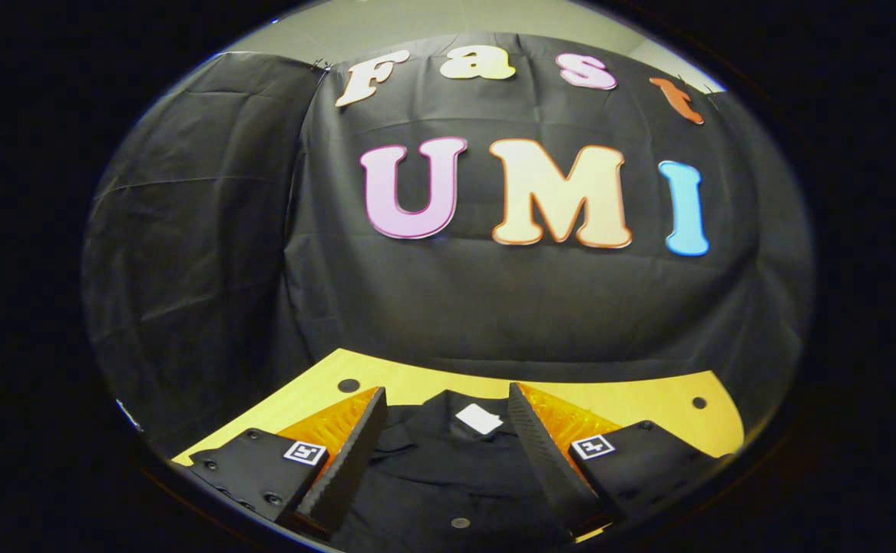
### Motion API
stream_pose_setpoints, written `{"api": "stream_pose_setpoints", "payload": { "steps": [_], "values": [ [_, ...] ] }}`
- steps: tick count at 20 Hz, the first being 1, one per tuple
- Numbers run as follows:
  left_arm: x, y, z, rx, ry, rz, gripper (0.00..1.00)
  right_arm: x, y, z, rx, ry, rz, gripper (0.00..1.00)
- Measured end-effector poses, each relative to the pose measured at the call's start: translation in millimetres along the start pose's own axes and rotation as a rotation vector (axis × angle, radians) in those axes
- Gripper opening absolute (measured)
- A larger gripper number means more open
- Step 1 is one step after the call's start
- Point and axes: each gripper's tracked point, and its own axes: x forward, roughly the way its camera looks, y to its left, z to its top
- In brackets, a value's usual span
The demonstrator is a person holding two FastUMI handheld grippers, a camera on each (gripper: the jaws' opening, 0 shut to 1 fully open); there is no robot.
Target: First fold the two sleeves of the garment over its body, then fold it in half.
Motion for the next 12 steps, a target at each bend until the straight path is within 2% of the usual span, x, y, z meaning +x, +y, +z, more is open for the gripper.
{"api": "stream_pose_setpoints", "payload": {
  "steps": [1, 2, 5, 6, 10, 12],
  "values": [
    [1, -2, 1, -0.002, -0.002, -0.005, 0.60, -11, -11, 4, 0.005, -0.011, -0.018, 1.00],
    [2, -4, 0, -0.002, -0.001, -0.010, 0.50, -22, -21, 7, 0.010, -0.019, -0.036, 0.99],
    [2, -7, 0, -0.008, 0.009, -0.014, 0.42, -54, -52, 10, 0.010, -0.036, -0.102, 0.99],
    [3, -5, -1, -0.009, 0.015, -0.016, 0.34, -67, -62, 9, 0.012, -0.040, -0.126, 0.99],
    [4, -5, -2, -0.002, 0.038, -0.025, 0.33, -112, -98, 1, 0.046, -0.044, -0.208, 0.99],
    [5, -5, -1, -0.015, 0.037, -0.021, 0.11, -131, -111, -3, 0.078, -0.043, -0.233, 0.99]
  ]
}}
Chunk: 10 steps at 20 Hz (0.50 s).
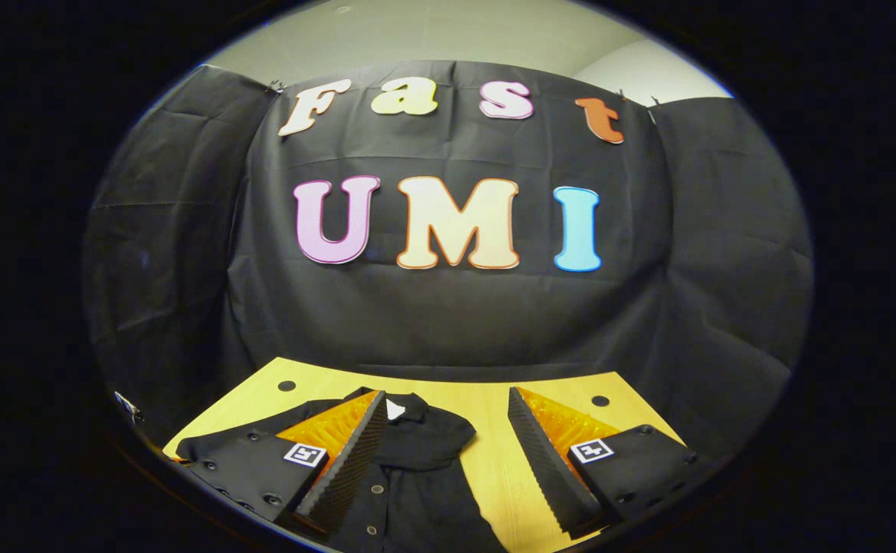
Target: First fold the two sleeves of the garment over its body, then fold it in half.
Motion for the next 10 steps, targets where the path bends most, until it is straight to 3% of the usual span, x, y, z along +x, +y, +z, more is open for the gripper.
{"api": "stream_pose_setpoints", "payload": {
  "steps": [10],
  "values": [
    [4, -1, 0, -0.004, 0.017, -0.037, 0.00, -51, -56, -6, 0.061, -0.020, -0.096, 0.98]
  ]
}}
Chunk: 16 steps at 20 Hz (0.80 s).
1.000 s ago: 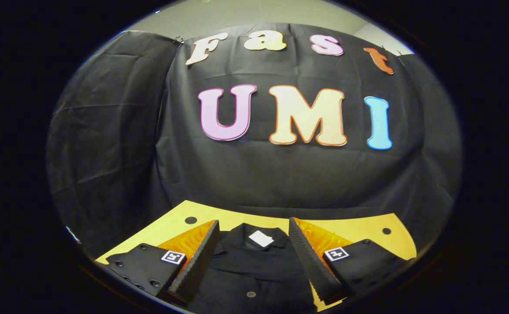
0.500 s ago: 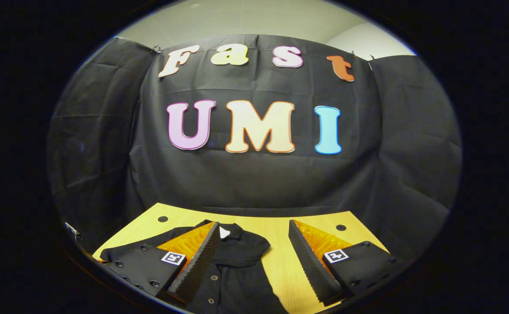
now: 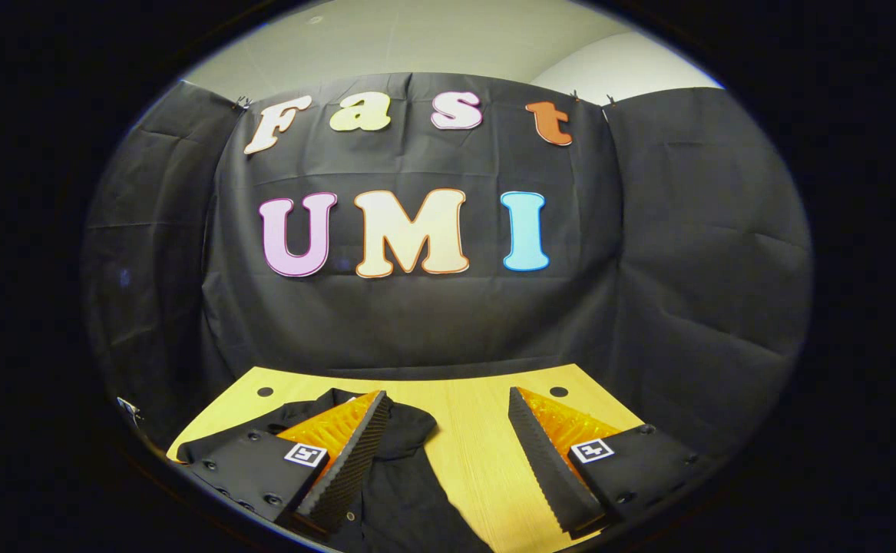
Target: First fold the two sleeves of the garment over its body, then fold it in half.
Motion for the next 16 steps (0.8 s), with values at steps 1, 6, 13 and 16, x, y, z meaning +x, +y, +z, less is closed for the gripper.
{"api": "stream_pose_setpoints", "payload": {
  "steps": [1, 6, 13, 16],
  "values": [
    [0, 0, 0, -0.004, 0.002, -0.009, 0.00, -3, -3, -2, 0.003, 0.001, -0.004, 0.98],
    [4, 0, 0, 0.001, 0.027, -0.015, 0.00, -11, -17, -9, 0.015, 0.011, -0.018, 0.98],
    [-6, -18, 20, -0.001, 0.033, -0.034, 0.00, -17, -35, -22, 0.036, 0.028, -0.037, 0.99],
    [-16, -39, 43, 0.002, -0.005, -0.068, 0.00, -19, -46, -28, 0.050, 0.042, -0.052, 0.99]
  ]
}}
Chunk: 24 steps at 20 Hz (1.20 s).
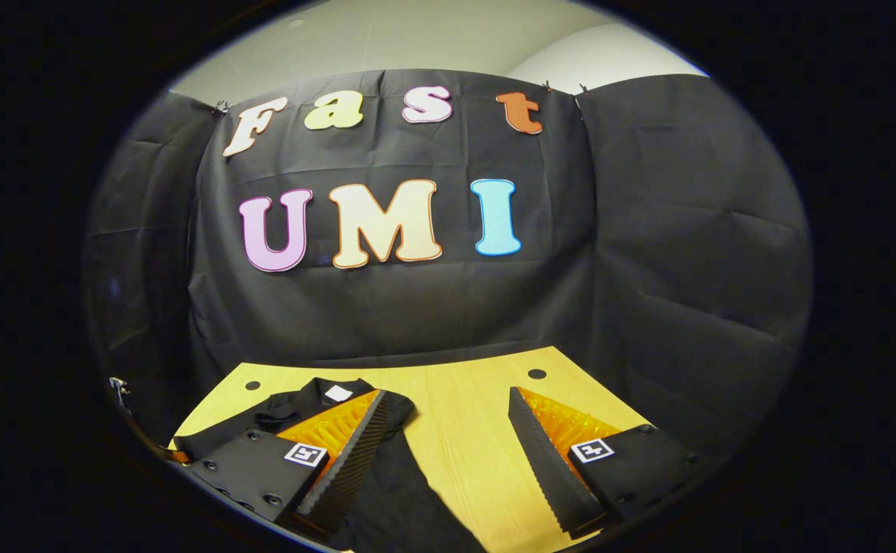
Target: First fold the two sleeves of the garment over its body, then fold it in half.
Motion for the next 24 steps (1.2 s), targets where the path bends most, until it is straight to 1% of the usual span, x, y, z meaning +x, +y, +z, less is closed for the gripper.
{"api": "stream_pose_setpoints", "payload": {
  "steps": [5, 7, 11, 16, 21, 24],
  "values": [
    [-4, -52, 46, 0.049, -0.068, -0.077, 0.00, 1, -18, -4, 0.017, 0.011, -0.022, 0.99],
    [-5, -79, 64, 0.066, -0.097, -0.119, 0.00, 0, -25, -5, 0.021, 0.012, -0.029, 1.00],
    [-7, -134, 89, 0.108, -0.138, -0.203, 0.00, -3, -36, -8, 0.033, 0.014, -0.039, 0.99],
    [-2, -203, 106, 0.181, -0.169, -0.292, 0.00, -8, -46, -15, 0.044, 0.024, -0.045, 1.00],
    [3, -269, 125, 0.218, -0.201, -0.385, 0.00, -13, -56, -25, 0.051, 0.048, -0.051, 1.00],
    [5, -304, 125, 0.238, -0.197, -0.434, 0.00, -16, -64, -29, 0.058, 0.058, -0.058, 0.99]
  ]
}}
